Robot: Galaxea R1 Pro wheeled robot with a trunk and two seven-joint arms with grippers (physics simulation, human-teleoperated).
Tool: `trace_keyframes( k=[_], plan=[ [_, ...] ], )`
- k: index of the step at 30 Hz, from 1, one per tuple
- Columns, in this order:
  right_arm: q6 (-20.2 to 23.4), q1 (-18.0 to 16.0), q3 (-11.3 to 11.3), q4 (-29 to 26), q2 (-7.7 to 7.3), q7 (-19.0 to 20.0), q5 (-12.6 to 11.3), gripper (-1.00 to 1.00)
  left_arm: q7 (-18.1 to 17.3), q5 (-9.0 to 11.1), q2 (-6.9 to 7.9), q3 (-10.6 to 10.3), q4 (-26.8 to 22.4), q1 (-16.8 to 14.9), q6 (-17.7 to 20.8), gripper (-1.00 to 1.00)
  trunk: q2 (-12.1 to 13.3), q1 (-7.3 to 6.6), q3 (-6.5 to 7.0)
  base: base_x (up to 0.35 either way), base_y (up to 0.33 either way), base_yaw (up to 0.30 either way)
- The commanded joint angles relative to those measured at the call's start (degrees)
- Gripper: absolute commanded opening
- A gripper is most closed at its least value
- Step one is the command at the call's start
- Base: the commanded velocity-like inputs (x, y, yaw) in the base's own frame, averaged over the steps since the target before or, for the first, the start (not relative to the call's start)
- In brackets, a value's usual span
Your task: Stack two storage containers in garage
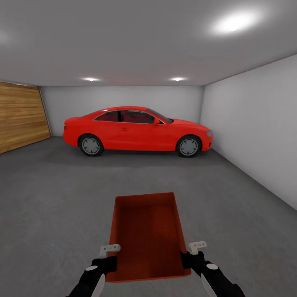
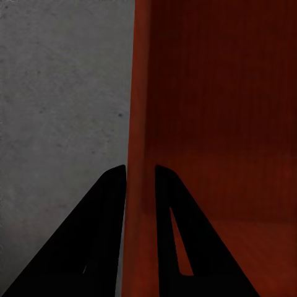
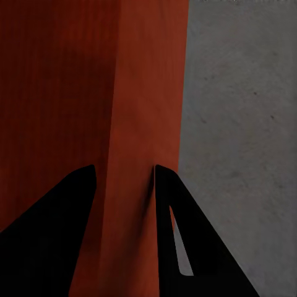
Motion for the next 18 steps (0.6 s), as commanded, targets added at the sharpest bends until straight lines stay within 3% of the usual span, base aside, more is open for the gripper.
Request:
trace_keyframes(
  k=[1,18],
  plan=[
    [0.25,-0.05,-0.3,0.09,-0.03,3.28,-2.05,-1.0,2.25,-2.35,1.02,-0.2,-0.17,0.04,-2.29,-1.0,-0.04,0.02,-0.03,0.015,0.012,0.0],
    [0.23,-0.05,-0.3,0.1,-0.03,3.26,-2.05,-1.0,2.25,-2.35,1.02,-0.21,-0.17,0.04,-2.29,-1.0,-0.04,0.02,-0.03,0.002,0.006,0.0]
  ],
)
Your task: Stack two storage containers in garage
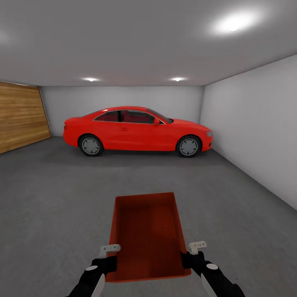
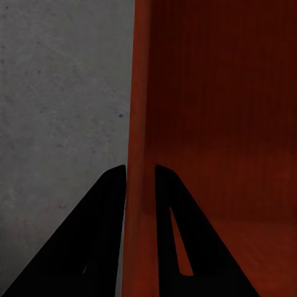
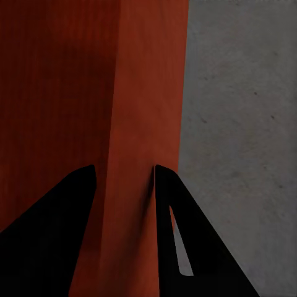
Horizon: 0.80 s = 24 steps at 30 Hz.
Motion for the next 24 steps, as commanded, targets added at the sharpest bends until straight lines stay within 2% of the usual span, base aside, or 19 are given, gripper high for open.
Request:
trace_keyframes(
  k=[1,24],
  plan=[
    [0.26,-0.05,-0.3,0.09,-0.03,3.24,-2.05,-1.0,2.22,-2.36,1.02,-0.19,-0.17,0.04,-2.31,-1.0,-0.05,0.02,-0.03,0.0,0.0,0.0],
    [0.23,-0.06,-0.3,0.06,-0.03,3.26,-2.05,-1.0,2.22,-2.36,1.02,-0.26,-0.17,0.04,-2.31,-1.0,-0.05,0.02,-0.03,0.013,0.031,0.0]
  ],
)
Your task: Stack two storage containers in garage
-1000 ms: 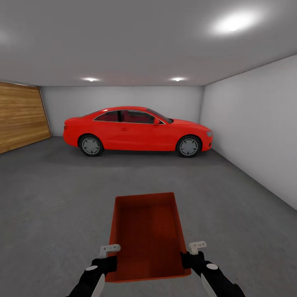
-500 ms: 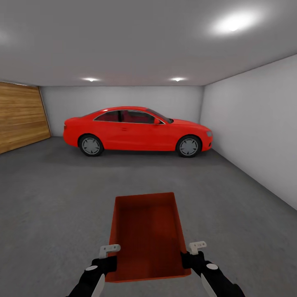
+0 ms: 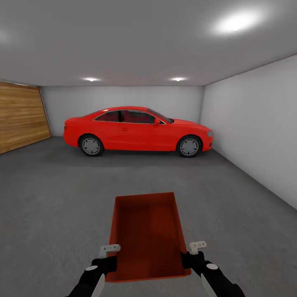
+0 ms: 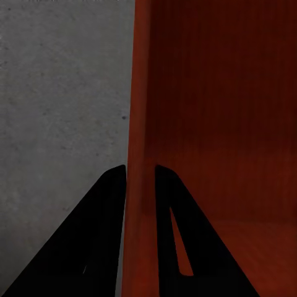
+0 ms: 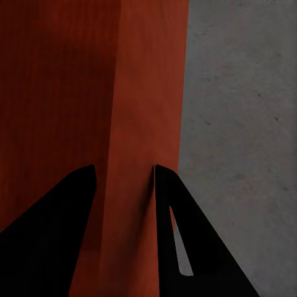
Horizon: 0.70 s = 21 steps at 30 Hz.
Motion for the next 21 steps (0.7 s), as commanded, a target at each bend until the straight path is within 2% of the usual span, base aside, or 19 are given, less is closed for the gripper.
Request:
trace_keyframes(
  k=[1,6,14,21],
  plan=[
    [0.24,-0.05,-0.3,0.08,-0.03,3.24,-2.06,-1.0,2.19,-2.46,0.99,-0.2,-0.17,0.04,-2.26,-1.0,-0.05,0.02,-0.03,0.0,0.001,0.0],
    [0.24,-0.05,-0.3,0.09,-0.03,3.25,-2.06,-1.0,2.19,-2.46,0.99,-0.16,-0.17,0.04,-2.26,-1.0,-0.05,0.02,-0.03,0.069,0.0,0.0],
    [0.25,-0.05,-0.3,0.11,-0.03,3.26,-2.06,-1.0,2.19,-2.46,0.99,-0.11,-0.17,0.04,-2.26,-1.0,-0.05,0.02,-0.03,0.278,0.0,0.0],
    [0.21,-0.06,-0.3,0.08,-0.03,3.26,-2.04,-1.0,2.19,-2.46,0.99,-0.11,-0.17,0.04,-2.26,-1.0,-0.05,0.02,-0.03,0.038,0.0,0.0]
  ],
)
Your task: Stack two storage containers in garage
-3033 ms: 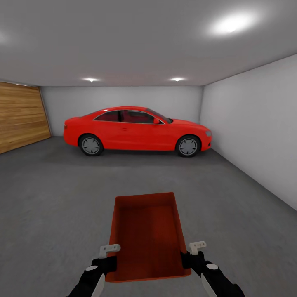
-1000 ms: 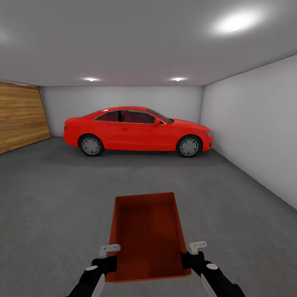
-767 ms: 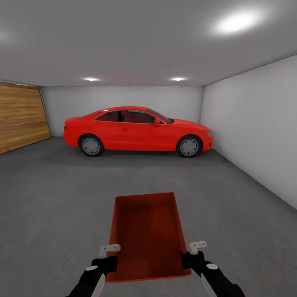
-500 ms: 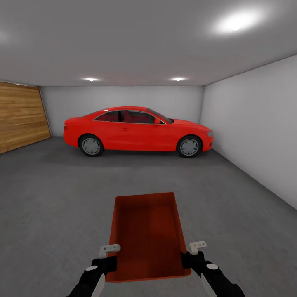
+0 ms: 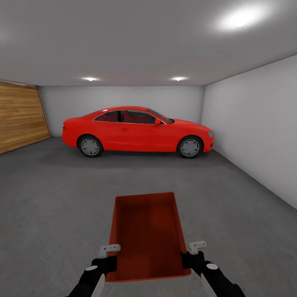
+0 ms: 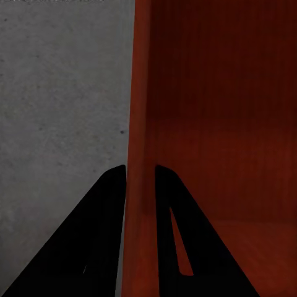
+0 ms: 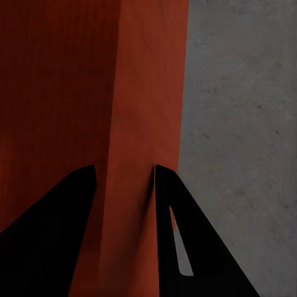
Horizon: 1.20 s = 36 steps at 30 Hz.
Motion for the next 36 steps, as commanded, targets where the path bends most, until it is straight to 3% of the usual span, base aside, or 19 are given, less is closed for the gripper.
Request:
trace_keyframes(
  k=[1,36],
  plan=[
    [0.27,-0.05,-0.3,0.11,-0.03,3.28,-2.04,-1.0,2.25,-2.34,1.03,-0.21,-0.17,0.04,-2.22,-1.0,-0.05,0.02,-0.03,0.005,0.0,0.0],
    [0.24,-0.04,-0.3,0.11,-0.03,3.3,-2.0,-1.0,2.25,-2.34,1.03,-0.2,-0.17,0.04,-2.19,-1.0,-0.05,0.02,-0.03,0.0,-0.006,0.0]
  ],
)
